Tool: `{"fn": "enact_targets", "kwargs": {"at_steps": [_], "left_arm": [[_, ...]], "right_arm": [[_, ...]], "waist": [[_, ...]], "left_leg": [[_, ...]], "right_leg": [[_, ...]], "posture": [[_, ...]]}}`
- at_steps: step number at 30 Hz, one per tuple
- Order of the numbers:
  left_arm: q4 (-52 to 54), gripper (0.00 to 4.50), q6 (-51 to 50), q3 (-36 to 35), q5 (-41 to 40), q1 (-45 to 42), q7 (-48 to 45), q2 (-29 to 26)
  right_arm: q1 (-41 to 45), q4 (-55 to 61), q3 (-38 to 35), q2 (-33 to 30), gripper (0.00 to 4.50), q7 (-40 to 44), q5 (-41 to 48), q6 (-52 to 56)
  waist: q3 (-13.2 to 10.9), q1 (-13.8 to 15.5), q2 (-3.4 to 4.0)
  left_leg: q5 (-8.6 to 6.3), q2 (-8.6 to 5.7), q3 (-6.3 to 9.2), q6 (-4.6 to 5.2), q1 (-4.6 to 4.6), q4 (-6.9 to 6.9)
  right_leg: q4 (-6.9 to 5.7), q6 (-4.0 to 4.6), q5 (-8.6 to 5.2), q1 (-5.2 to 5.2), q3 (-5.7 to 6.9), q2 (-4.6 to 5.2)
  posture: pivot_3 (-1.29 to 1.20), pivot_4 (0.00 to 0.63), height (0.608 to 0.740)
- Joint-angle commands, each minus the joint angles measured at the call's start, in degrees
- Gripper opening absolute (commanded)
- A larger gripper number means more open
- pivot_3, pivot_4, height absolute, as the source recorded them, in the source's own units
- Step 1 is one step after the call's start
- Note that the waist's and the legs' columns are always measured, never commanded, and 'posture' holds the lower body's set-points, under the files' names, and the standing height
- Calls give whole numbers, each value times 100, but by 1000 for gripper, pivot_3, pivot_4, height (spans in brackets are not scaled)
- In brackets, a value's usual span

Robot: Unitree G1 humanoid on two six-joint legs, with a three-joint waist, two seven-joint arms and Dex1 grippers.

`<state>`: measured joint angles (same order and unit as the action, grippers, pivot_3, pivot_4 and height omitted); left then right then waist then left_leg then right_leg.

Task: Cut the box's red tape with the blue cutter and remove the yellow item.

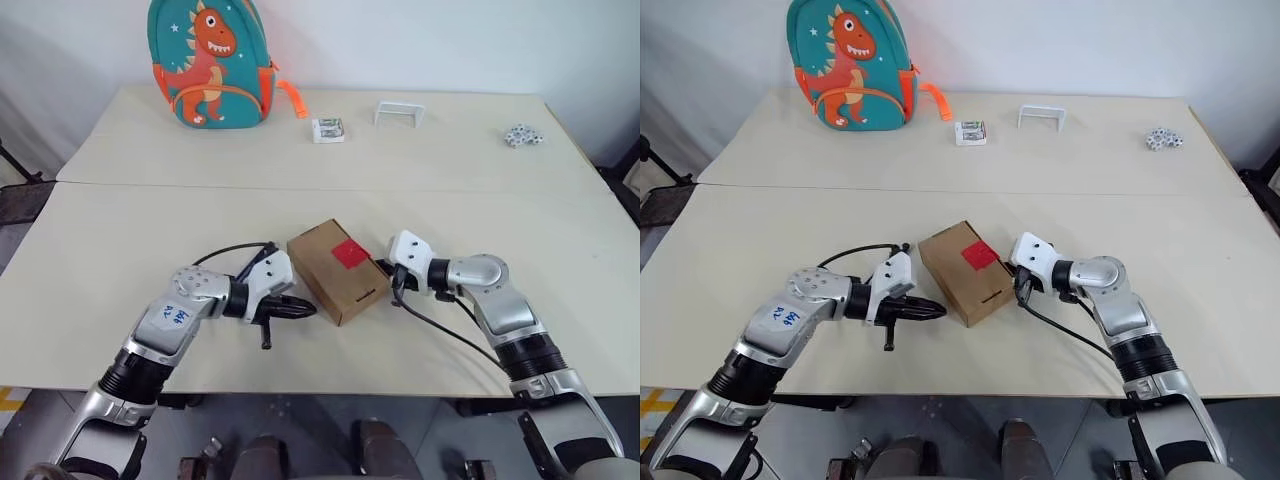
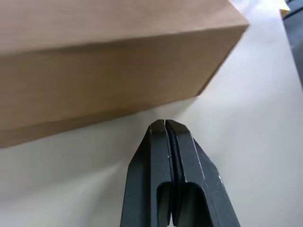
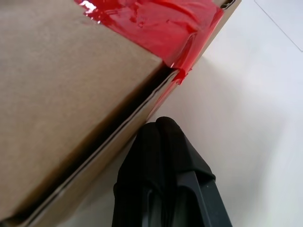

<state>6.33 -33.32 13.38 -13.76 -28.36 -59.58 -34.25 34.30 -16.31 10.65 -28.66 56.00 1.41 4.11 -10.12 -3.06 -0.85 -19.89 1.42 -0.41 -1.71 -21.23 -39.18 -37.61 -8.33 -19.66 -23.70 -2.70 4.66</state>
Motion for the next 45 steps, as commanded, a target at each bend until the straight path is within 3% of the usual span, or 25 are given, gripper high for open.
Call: {"fn": "enact_targets", "kwargs": {"at_steps": [1,9,11,14,17,19,24,26,32,34,37,41,45], "left_arm": [[359,27,208,-282,-286,36,-203,-128],[200,27,538,-1683,-977,58,-355,-649],[186,403,292,-2121,-1362,202,-520,-865],[36,1137,166,-2875,-1739,672,-582,-1154],[-776,2033,1309,-3628,-1285,1835,-708,-1352],[-1305,2612,1324,-3943,-1201,2452,-762,-1590],[-1933,4062,2009,-4333,-1082,2763,-574,-1720],[-2171,4500,2151,-4444,-1048,2856,-578,-1783],[-2282,4500,2172,-4522,-1141,2974,-594,-1841],[-1808,4500,1986,-4278,-1174,2772,-389,-1739],[-1316,4500,1489,-3965,-1220,2469,-48,-1670],[-318,4500,-45,-3240,-1506,1756,691,-1465],[244,4500,-790,-2624,-1270,1347,1332,-1282]], "right_arm": [[34,131,-321,-192,0,2,192,-93],[-485,691,-1184,-852,0,515,1176,364],[-737,1007,-1571,-1023,0,719,1699,676],[-1130,1564,-2220,-1289,595,936,2409,930],[-1738,2532,-2974,-1418,1571,1185,3293,1000],[-2122,3029,-3299,-1574,2221,1291,3882,1429],[-2728,3464,-3499,-1827,3855,1422,3671,1060],[-2972,3534,-3590,-1941,4481,1611,3566,841],[-3132,3856,-3757,-1991,4481,1481,3798,848],[-3233,4142,-3638,-1905,4481,1398,4010,1038],[-3241,4406,-3532,-1835,4481,1242,4202,1154],[-2885,4749,-3411,-1662,4481,768,4644,1316],[-2810,4890,-3329,-1635,4481,653,4737,1391]], "waist": [[0,1,0],[-1,37,1],[-1,27,1],[-5,5,7],[0,-5,18],[-1,-22,21],[-4,166,-10],[-4,206,-8],[-5,202,-3],[-5,186,-3],[-5,232,-3],[-5,235,-3],[-4,227,-4]], "left_leg": [[0,0,0,0,0,0],[-2,2,2,3,-1,1],[-2,2,-2,4,-1,1],[-4,9,-1,4,0,10],[-6,11,-2,5,1,12],[-12,15,-6,4,20,27],[-36,22,12,48,15,11],[-34,14,19,52,13,11],[-34,1,-1,56,13,17],[-35,7,-1,53,14,17],[-35,6,5,53,13,15],[-34,1,-3,54,12,11],[-23,0,-4,36,11,10]], "right_leg": [[0,0,0,0,0,0],[8,0,0,5,4,0],[11,0,0,5,3,-1],[10,0,0,3,3,-4],[17,0,0,4,5,-3],[17,1,0,8,1,-5],[72,30,12,30,27,7],[87,37,17,40,56,58],[82,35,18,29,104,92],[78,35,18,28,115,89],[71,32,19,30,123,89],[69,25,24,29,122,78],[52,16,28,28,119,70]], "posture": [[0,150,740],[0,150,740],[0,150,740],[0,150,740],[0,150,740],[0,150,740],[0,150,740],[0,150,740],[0,150,740],[0,150,740],[0,150,740],[0,150,740],[0,150,740]]}}
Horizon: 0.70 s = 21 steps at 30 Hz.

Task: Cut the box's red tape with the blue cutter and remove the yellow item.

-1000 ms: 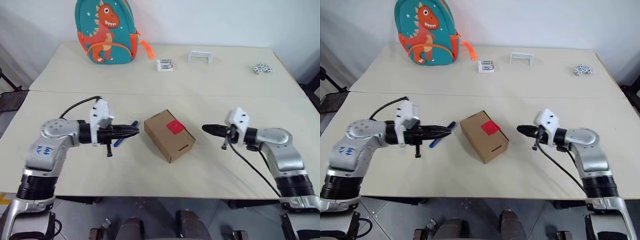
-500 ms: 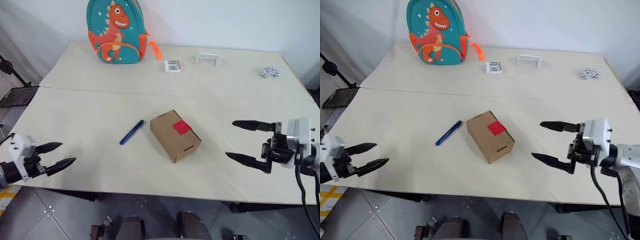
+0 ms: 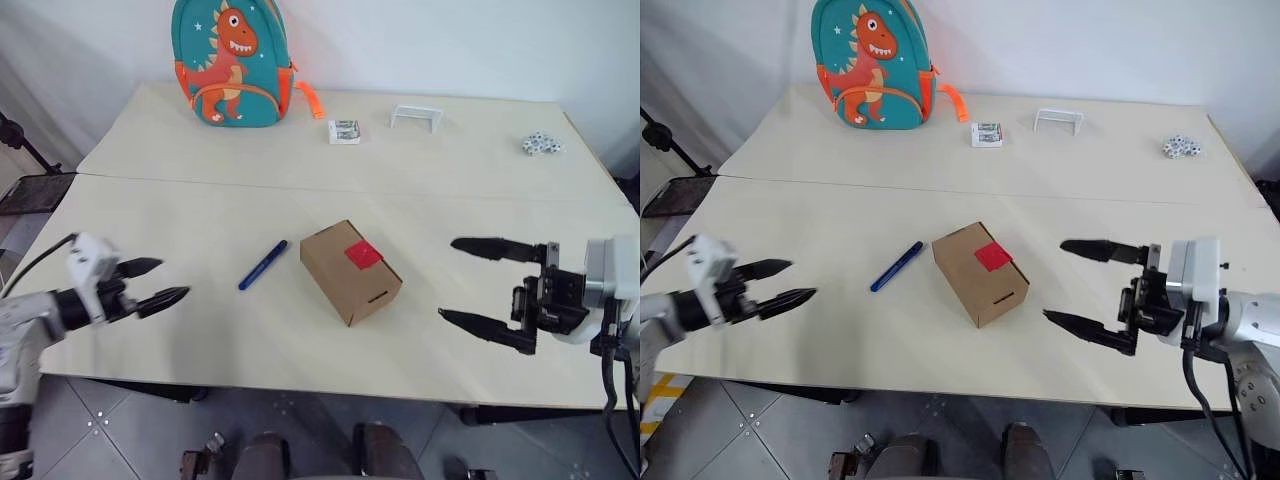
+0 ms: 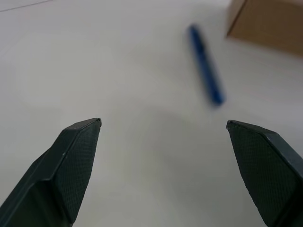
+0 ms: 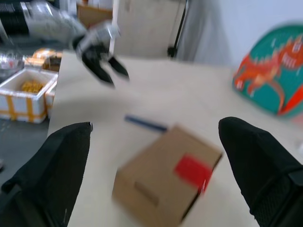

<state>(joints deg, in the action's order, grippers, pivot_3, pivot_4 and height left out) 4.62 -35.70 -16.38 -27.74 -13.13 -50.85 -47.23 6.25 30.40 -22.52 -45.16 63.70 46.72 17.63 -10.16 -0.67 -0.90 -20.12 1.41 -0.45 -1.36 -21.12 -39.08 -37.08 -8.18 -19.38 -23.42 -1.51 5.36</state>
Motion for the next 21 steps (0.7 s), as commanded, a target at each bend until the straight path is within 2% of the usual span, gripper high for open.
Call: {"fn": "enact_targets", "kwargs": {"at_steps": [1,3,5,7,11,16,21], "left_arm": [[525,4500,-658,550,231,-241,548,11],[703,4500,-917,1053,435,-532,826,150],[726,4500,-1256,1463,615,-823,1288,528],[731,4500,-1422,1588,690,-933,1474,678],[305,4500,-1097,1909,1322,-1095,2450,1462],[198,4500,-1165,2055,1696,-1166,2800,1684],[180,3423,-1300,2190,1836,-1053,2845,1694]], "right_arm": [[-12,243,-10,34,4481,-158,260,67],[-163,278,24,39,4481,-109,162,9],[-405,184,95,48,4481,83,-213,-286],[-488,135,131,44,4481,144,-352,-423],[-682,79,35,126,4481,12,-368,-462],[-851,136,22,162,4481,-61,-398,-558],[-872,161,59,204,4500,-193,-414,-602]], "waist": [[0,-18,0],[0,-12,0],[0,32,0],[0,59,0],[0,70,0],[1,82,0],[2,77,2]], "left_leg": [[-2,1,-1,-1,0,0],[-2,-4,-5,0,-4,2],[-2,-19,-8,5,-6,1],[-1,-47,-8,11,-8,-3],[8,-63,-16,28,-4,-5],[19,-71,-15,27,6,-7],[39,-70,-14,23,11,-7]], "right_leg": [[0,0,0,0,0,-3],[2,-1,0,-4,-3,-7],[6,-8,4,-3,-7,-5],[9,-14,7,-1,-12,-3],[20,-24,13,5,-24,11],[25,-27,14,10,-30,13],[22,-26,14,14,-36,16]], "posture": [[0,150,740],[0,150,740],[0,150,740],[0,150,740],[0,150,740],[0,150,740],[0,150,740]]}}
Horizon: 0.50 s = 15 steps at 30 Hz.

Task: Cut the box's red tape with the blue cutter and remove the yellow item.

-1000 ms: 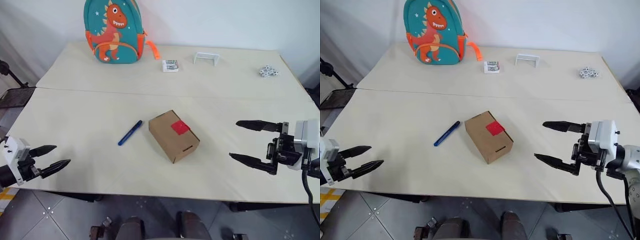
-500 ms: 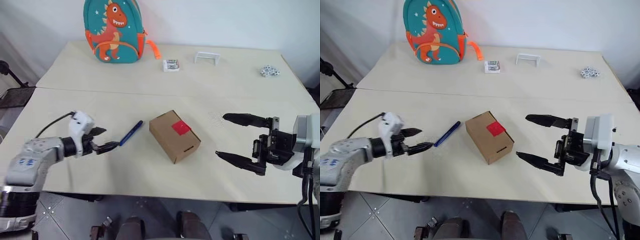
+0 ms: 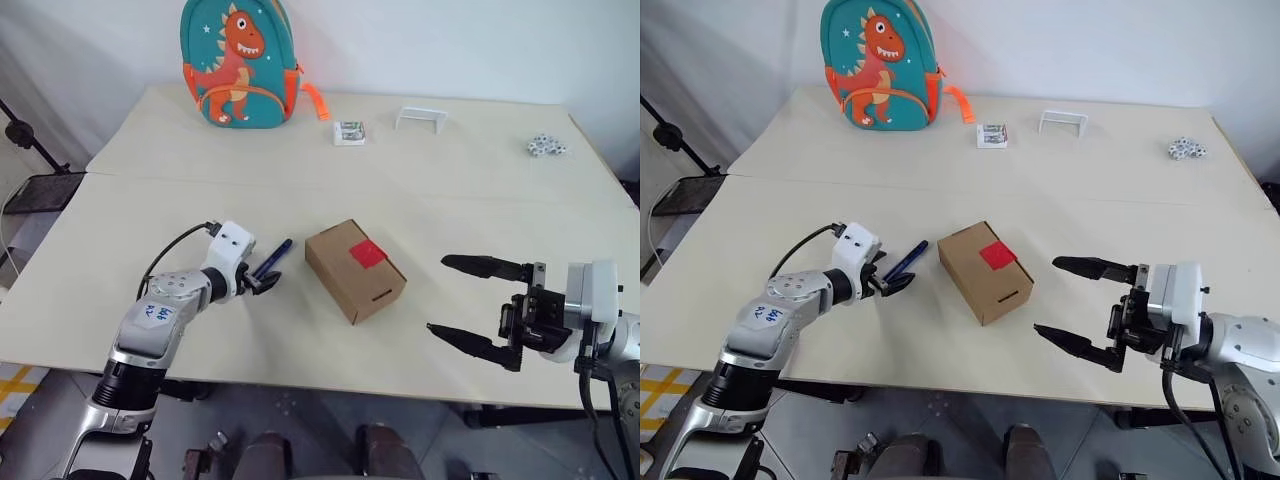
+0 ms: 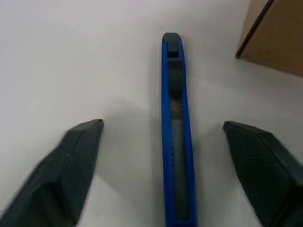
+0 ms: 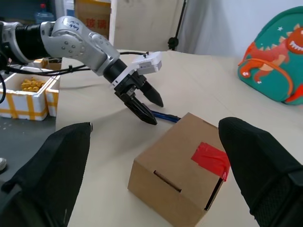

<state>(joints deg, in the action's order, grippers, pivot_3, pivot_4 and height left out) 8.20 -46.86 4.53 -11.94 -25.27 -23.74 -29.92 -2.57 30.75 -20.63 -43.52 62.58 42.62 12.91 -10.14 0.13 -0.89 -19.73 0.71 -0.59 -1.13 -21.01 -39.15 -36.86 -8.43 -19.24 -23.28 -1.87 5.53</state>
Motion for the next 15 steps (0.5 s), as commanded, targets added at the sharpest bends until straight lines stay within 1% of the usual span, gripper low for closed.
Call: {"fn": "enact_targets", "kwargs": {"at_steps": [1,3,5,10,11,13,14,15], "left_arm": [[-151,3135,-209,94,240,181,111,-52],[-86,2551,-243,119,223,223,57,-103],[4,1984,-325,133,176,290,12,-129],[190,537,-344,113,123,444,-112,-198],[189,448,-316,72,121,460,-131,-225],[105,448,48,-103,3,459,-403,-336],[79,448,3,-175,-54,458,-514,-437],[-16,448,364,-222,-60,488,-852,-678]], "right_arm": [[7,120,-130,44,4500,-102,-1,-139],[3,87,-123,40,4500,-110,-6,-166],[12,44,-103,41,4500,-109,-25,-193],[75,-40,-78,53,4500,-124,-66,-216],[82,-64,-71,57,4500,-117,-82,-227],[98,-134,-49,65,4500,-104,-120,-254],[99,-156,-51,63,4500,-96,-128,-267],[113,-184,-53,51,4500,-92,-127,-269]], "waist": [[1,-12,1],[0,-37,1],[2,-57,3],[3,-71,4],[3,-76,5],[3,-92,6],[3,-101,6],[3,-110,6]], "left_leg": [[3,0,0,0,5,0],[3,1,0,2,33,2],[-15,9,-1,31,84,21],[-15,21,1,28,87,26],[-15,21,1,27,87,26],[-15,21,1,26,86,27],[-15,21,1,25,85,28],[-14,22,1,24,84,29]], "right_leg": [[1,0,0,7,-1,2],[6,1,0,38,-3,1],[30,2,0,92,-3,0],[33,4,0,91,-2,1],[33,3,0,91,-2,1],[35,4,0,90,-2,2],[35,3,0,88,-1,2],[36,4,0,87,-1,3]], "posture": [[0,150,740],[0,150,740],[0,150,740],[0,150,740],[0,150,740],[0,150,740],[0,150,740],[0,150,740]]}}
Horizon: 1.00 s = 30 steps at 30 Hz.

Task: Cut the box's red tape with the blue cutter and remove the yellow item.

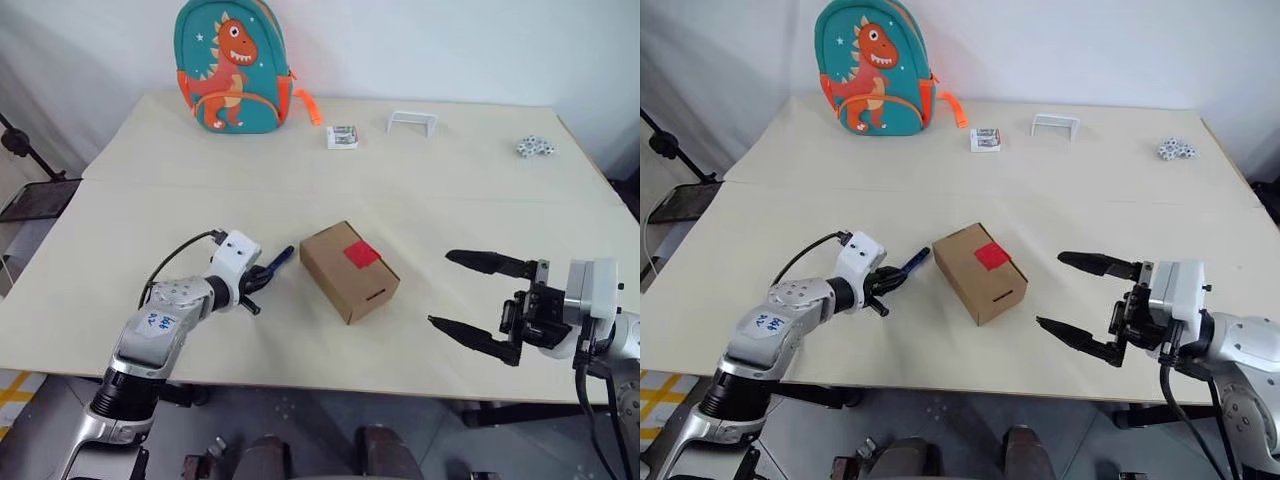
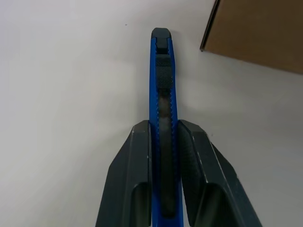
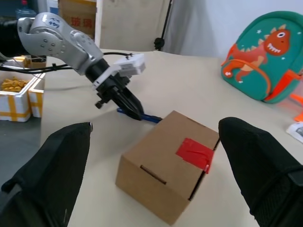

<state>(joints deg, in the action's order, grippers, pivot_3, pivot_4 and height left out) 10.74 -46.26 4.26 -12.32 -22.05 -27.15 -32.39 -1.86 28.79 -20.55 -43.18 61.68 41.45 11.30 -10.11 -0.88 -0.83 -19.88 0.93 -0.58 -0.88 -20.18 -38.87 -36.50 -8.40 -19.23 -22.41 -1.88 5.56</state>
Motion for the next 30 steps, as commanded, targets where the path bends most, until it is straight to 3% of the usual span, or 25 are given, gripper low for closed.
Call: {"fn": "enact_targets", "kwargs": {"at_steps": [1,4,9,11,15,20,23,30], "left_arm": [[-353,448,401,-241,-61,174,-804,-676],[-608,448,777,-340,-194,167,-1440,-1128],[-1000,448,2575,-376,-552,30,-3692,-1903],[-1127,448,3048,-233,-514,-98,-4197,-1983],[-852,448,3530,434,-177,-344,-4447,-1555],[-603,448,3361,953,70,-470,-4338,-1082],[-361,448,3377,1388,459,-484,-4275,-937],[-91,448,3053,1929,1388,-649,-3870,-783]], "right_arm": [[62,-14,-68,2,4500,4,-4,-105],[97,-78,-88,-34,4500,39,9,-92],[212,-294,-61,-162,4500,186,-28,-78],[223,-337,-47,-197,4500,235,-43,-66],[58,-411,-131,-301,4500,397,-110,-64],[-186,-414,-358,-375,4500,501,-165,-111],[-571,-224,-646,-389,4500,456,-139,-32],[-1609,161,-1051,-434,4500,421,-363,88]], "waist": [[-1,-37,-2],[-2,-74,0],[-2,-55,1],[-3,-21,2],[0,107,13],[-2,98,10],[-2,96,10],[-1,126,12]], "left_leg": [[0,1,1,0,-1,2],[1,3,1,-3,-1,13],[15,1,1,-27,-18,44],[15,-1,2,-28,-22,63],[3,-12,3,-17,-33,71],[-26,-23,1,19,-69,39],[-44,-29,1,26,-109,-15],[-35,-32,-2,50,-87,-29]], "right_leg": [[1,1,-1,-1,1,0],[6,6,-1,-5,4,2],[49,7,-1,-14,15,15],[66,7,-1,-15,21,21],[60,3,2,-19,34,26],[63,-24,16,-33,38,24],[60,-33,20,-50,56,20],[80,-40,24,-10,57,13]], "posture": [[0,150,740],[0,150,740],[0,150,740],[0,150,740],[0,150,740],[0,150,740],[0,150,740],[0,150,740]]}}
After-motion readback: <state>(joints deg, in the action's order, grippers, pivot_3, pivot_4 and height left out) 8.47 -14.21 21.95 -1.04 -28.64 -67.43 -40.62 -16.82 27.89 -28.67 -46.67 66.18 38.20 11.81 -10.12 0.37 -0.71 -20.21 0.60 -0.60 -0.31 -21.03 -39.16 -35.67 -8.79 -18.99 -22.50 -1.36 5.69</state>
